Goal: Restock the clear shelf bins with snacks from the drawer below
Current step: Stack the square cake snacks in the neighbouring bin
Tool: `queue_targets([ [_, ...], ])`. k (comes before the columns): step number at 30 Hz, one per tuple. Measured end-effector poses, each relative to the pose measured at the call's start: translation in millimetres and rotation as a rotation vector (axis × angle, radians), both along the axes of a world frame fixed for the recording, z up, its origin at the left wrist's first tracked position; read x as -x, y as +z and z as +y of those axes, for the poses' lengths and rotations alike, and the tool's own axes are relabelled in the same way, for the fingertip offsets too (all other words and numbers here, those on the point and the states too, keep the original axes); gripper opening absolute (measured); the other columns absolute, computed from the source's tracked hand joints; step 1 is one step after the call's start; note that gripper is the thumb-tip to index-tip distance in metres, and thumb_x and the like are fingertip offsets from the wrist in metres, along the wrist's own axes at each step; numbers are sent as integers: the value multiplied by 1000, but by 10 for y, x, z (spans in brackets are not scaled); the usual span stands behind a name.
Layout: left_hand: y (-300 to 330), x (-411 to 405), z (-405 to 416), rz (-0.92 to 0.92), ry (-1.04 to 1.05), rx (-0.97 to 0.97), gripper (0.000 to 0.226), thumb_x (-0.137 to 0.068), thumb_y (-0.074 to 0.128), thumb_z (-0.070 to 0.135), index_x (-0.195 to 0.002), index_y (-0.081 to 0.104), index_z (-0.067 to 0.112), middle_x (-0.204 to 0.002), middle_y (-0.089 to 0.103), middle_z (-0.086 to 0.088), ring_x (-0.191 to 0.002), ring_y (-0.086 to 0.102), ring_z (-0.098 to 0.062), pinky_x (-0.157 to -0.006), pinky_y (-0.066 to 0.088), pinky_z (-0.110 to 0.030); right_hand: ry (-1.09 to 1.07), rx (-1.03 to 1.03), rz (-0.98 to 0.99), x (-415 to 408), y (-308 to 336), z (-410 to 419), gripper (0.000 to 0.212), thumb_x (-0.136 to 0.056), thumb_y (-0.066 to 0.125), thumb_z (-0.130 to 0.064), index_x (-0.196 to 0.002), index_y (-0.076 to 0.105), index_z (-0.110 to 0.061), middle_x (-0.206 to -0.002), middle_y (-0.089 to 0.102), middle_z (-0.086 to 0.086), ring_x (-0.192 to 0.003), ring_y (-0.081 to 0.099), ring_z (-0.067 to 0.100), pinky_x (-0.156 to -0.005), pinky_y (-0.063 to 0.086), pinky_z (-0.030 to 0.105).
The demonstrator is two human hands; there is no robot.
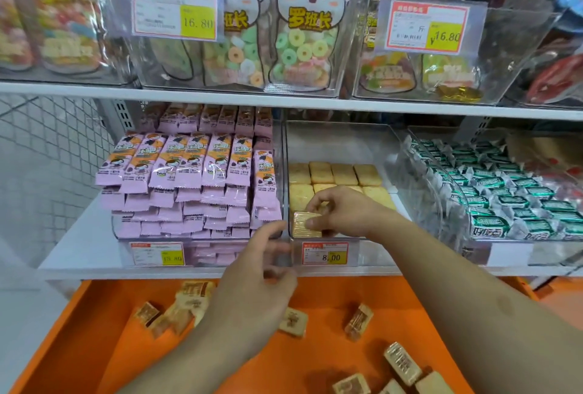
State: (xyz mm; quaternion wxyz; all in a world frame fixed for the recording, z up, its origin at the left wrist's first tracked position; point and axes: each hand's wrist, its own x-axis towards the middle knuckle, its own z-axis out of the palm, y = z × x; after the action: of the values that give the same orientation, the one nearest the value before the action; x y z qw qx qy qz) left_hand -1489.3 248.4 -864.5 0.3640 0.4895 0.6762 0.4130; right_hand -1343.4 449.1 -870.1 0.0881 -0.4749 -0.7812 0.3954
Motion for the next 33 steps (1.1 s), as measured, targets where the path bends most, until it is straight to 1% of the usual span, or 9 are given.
queue_targets([
  [3,-31,11,-15,-10,5,-10,61,-100,65,23,-142,38,59,-118,56,36,-98,62,9,-65,57,-18,-43,-36,-23,48,-19,9,27,-85,87,-25,-103,70,-18,-86,75,2,-69,77,14,-74,65,35],
  [6,-80,17,-21,-7,3,-11,61,-99,66,26,-142,38,60,-114,55,40,-102,59,12,-75,61,-24,-78,-31,-46,73,-22,22,39,-78,92,-18,-106,65,-12,-84,75,7,-68,77,17,-75,66,40],
  [11,-127,-31,-33,34,4,14,67,-100,65,22,-147,34,58,-121,54,37,-107,58,8,-69,56,-12,-100,-77,-77,76,-32,26,44,-74,95,-18,-103,62,-8,-83,77,8,-66,77,15,-78,65,46],
  [15,-131,-43,-42,27,10,28,69,-100,65,19,-148,35,58,-122,55,36,-108,61,4,-76,61,-23,-72,-126,-158,80,-29,19,38,-76,94,-32,-96,66,-16,-84,77,2,-82,74,18,-77,61,38],
  [18,-124,-44,-55,8,8,29,69,-99,64,18,-147,36,58,-123,55,35,-105,63,2,-73,62,-27,-76,-131,-172,65,-5,-3,36,-77,93,-36,-95,68,-17,-88,75,0,-88,70,17,-73,56,32],
  [22,-143,-53,-65,5,4,19,69,-99,65,18,-148,37,57,-123,56,35,-99,62,10,-71,62,-27,-83,-113,-213,61,1,-7,30,-77,92,-40,-88,73,-19,-88,75,-2,-88,69,16,-80,59,37],
  [25,-170,-46,-62,-11,3,19,70,-98,66,17,-148,38,57,-121,57,36,-98,62,11,-71,63,-30,-67,-96,-248,61,-20,-9,26,-80,89,-40,-84,77,-17,-87,76,-1,-87,69,15,-80,59,37],
  [29,-172,-42,-63,8,-8,10,70,-99,65,18,-149,36,56,-121,56,37,-98,62,12,-73,62,-28,-126,-116,-258,96,-63,20,30,-80,89,-41,-82,76,-14,-88,77,0,-89,70,17,-84,60,42],
  [33,-191,-28,-58,5,-11,15,70,-99,64,15,-150,36,54,-123,56,36,-97,62,12,-72,62,-27,-176,-149,-313,108,-74,45,38,-76,89,-52,-79,75,-16,-83,75,1,-85,70,19,-82,62,43],
])
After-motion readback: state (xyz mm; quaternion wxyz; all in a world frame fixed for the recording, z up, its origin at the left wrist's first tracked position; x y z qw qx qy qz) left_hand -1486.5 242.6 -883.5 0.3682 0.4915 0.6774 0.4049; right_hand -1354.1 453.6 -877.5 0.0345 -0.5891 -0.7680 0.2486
